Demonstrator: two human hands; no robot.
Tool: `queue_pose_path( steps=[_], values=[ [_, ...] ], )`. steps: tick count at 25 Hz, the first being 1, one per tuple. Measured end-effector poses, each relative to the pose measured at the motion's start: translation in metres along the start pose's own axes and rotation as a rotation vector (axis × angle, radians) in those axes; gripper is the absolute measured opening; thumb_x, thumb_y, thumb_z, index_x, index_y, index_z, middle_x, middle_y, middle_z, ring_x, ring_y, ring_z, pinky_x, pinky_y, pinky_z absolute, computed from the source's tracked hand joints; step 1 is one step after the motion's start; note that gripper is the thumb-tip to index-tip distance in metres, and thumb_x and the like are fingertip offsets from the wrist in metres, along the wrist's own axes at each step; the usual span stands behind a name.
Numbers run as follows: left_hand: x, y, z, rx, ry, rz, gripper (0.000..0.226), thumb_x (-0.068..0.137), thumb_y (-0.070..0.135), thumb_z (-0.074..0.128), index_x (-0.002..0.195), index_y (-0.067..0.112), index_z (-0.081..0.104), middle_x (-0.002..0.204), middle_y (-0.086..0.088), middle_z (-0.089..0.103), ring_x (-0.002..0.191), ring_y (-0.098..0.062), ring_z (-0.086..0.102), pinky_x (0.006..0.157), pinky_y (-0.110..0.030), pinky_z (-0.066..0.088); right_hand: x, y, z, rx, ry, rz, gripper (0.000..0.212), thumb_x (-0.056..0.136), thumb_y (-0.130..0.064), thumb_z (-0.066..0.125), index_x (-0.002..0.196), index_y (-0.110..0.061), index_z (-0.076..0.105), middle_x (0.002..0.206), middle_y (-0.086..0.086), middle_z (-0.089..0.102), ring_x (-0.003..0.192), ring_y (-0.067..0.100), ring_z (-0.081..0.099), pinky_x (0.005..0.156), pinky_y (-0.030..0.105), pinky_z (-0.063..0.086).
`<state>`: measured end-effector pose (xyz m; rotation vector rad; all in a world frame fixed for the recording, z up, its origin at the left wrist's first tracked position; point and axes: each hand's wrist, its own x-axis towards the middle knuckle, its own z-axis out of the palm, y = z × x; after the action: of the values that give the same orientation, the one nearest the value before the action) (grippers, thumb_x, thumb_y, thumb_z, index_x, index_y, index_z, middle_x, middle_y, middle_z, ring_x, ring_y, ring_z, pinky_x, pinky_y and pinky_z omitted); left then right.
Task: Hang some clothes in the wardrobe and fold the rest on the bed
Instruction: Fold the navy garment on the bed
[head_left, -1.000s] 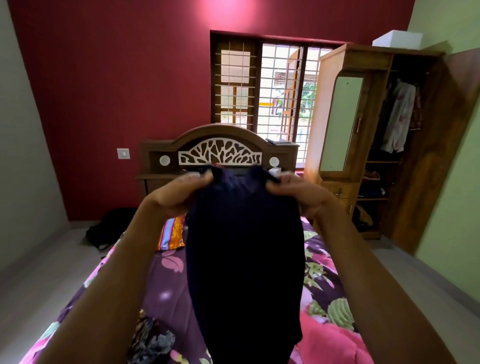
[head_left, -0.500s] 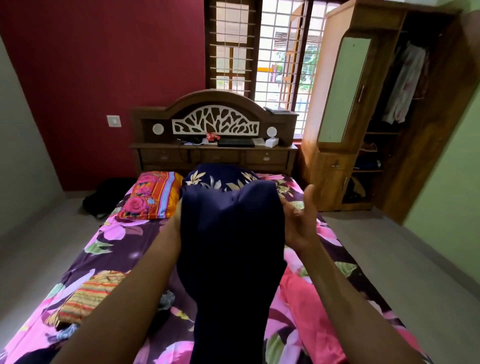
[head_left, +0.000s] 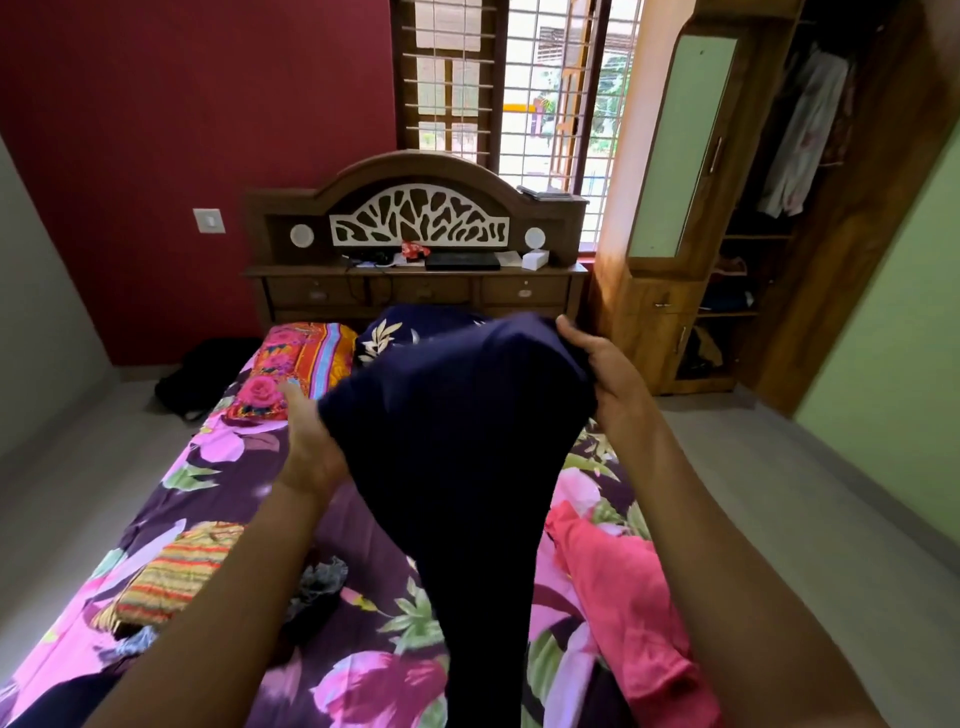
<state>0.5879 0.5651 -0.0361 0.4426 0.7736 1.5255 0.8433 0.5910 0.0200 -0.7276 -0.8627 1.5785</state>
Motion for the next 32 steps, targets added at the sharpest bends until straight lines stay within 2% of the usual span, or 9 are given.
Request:
queue_pose_path(
  steps=[3, 6, 9, 11, 14, 17, 21, 23, 32],
  values=[
    [0.002, 0.014, -0.001, 0.101, -0.197, 0.031, 0.089, 0.065, 0.079, 0.051, 0.122, 0.012, 0.061, 0.104, -0.008, 0.071, 0.106, -0.025, 0.064, 0.091, -0.034, 0.051, 0.006, 0.014, -0.013, 0.1, -0.021, 0.092, 0.03, 0.093, -0.034, 0.053, 0.097, -0.013, 0.073, 0.098, 0.008, 0.072, 0.091, 0.022, 0.069, 0.081, 0.035, 0.054],
    [0.007, 0.004, -0.011, 0.336, -0.221, -0.148, 0.037, 0.068, 0.043, 0.072, 0.076, 0.008, 0.076, 0.078, -0.009, 0.073, 0.071, -0.019, 0.071, 0.061, -0.027, 0.058, 0.002, 0.036, -0.038, -0.3, -0.141, 0.322, 0.017, 0.091, -0.013, 0.055, 0.101, -0.005, 0.067, 0.095, 0.012, 0.072, 0.081, 0.02, 0.071, 0.067, 0.03, 0.058],
    [0.022, 0.013, -0.037, 0.252, -0.484, -0.204, 0.065, 0.081, 0.048, 0.065, 0.121, -0.004, 0.06, 0.124, -0.024, 0.059, 0.118, -0.03, 0.057, 0.105, -0.039, 0.041, 0.005, 0.03, -0.058, -0.004, 0.0, 0.179, 0.017, 0.093, -0.013, 0.053, 0.1, -0.005, 0.066, 0.083, 0.008, 0.073, 0.074, 0.016, 0.071, 0.064, 0.026, 0.058],
    [0.021, 0.016, -0.04, 0.126, -0.611, -0.252, 0.08, 0.081, 0.063, 0.054, 0.131, 0.001, 0.052, 0.132, -0.021, 0.054, 0.124, -0.031, 0.051, 0.108, -0.044, 0.035, 0.008, 0.031, -0.069, 0.097, -0.044, 0.107, 0.033, 0.088, -0.031, 0.059, 0.114, -0.011, 0.064, 0.098, 0.007, 0.072, 0.088, 0.019, 0.07, 0.079, 0.033, 0.058],
    [0.017, 0.007, -0.037, 0.43, -0.45, -0.244, 0.058, 0.038, 0.047, 0.093, 0.084, 0.015, 0.076, 0.081, -0.007, 0.074, 0.071, -0.017, 0.071, 0.065, -0.03, 0.058, 0.004, 0.046, -0.07, -0.36, -0.167, 0.36, 0.018, 0.071, -0.015, 0.073, 0.089, -0.009, 0.075, 0.093, 0.012, 0.073, 0.08, 0.02, 0.071, 0.068, 0.031, 0.059],
    [0.019, 0.012, -0.037, 0.347, -0.313, -0.105, 0.071, 0.024, 0.033, 0.097, 0.088, 0.014, 0.072, 0.08, -0.002, 0.074, 0.071, -0.012, 0.07, 0.062, -0.024, 0.058, 0.008, 0.046, -0.073, -0.195, -0.182, 0.322, 0.033, 0.053, -0.014, 0.089, 0.083, -0.007, 0.077, 0.087, 0.012, 0.073, 0.079, 0.021, 0.071, 0.065, 0.029, 0.058],
    [0.013, 0.022, -0.04, 0.297, -0.293, -0.032, 0.041, 0.061, 0.017, 0.077, 0.101, 0.021, 0.07, 0.093, -0.002, 0.074, 0.081, -0.015, 0.071, 0.062, -0.029, 0.058, 0.005, 0.05, -0.071, -0.103, -0.259, 0.209, 0.062, 0.067, 0.002, 0.074, 0.121, -0.019, 0.055, 0.107, 0.008, 0.068, 0.089, 0.023, 0.07, 0.065, 0.035, 0.058],
    [0.006, 0.014, -0.042, 0.521, -0.369, -0.071, 0.064, 0.06, -0.005, 0.073, 0.116, 0.023, 0.06, 0.105, -0.002, 0.071, 0.088, -0.015, 0.07, 0.064, -0.027, 0.057, 0.004, 0.053, -0.07, -0.215, -0.317, 0.322, 0.067, 0.072, 0.018, 0.053, 0.128, -0.02, 0.049, 0.115, 0.011, 0.065, 0.099, 0.026, 0.067, 0.073, 0.039, 0.059],
    [0.035, 0.014, -0.041, 0.925, 0.009, -0.107, 0.028, 0.089, -0.004, 0.053, 0.117, -0.005, 0.054, 0.086, -0.015, 0.061, 0.055, -0.013, 0.067, 0.05, -0.02, 0.054, 0.024, 0.041, -0.086, -0.496, 0.071, 0.402, 0.006, 0.096, -0.005, 0.049, 0.101, -0.008, 0.052, 0.082, 0.009, 0.058, 0.07, 0.023, 0.063, 0.059, 0.039, 0.054]
  ],
)
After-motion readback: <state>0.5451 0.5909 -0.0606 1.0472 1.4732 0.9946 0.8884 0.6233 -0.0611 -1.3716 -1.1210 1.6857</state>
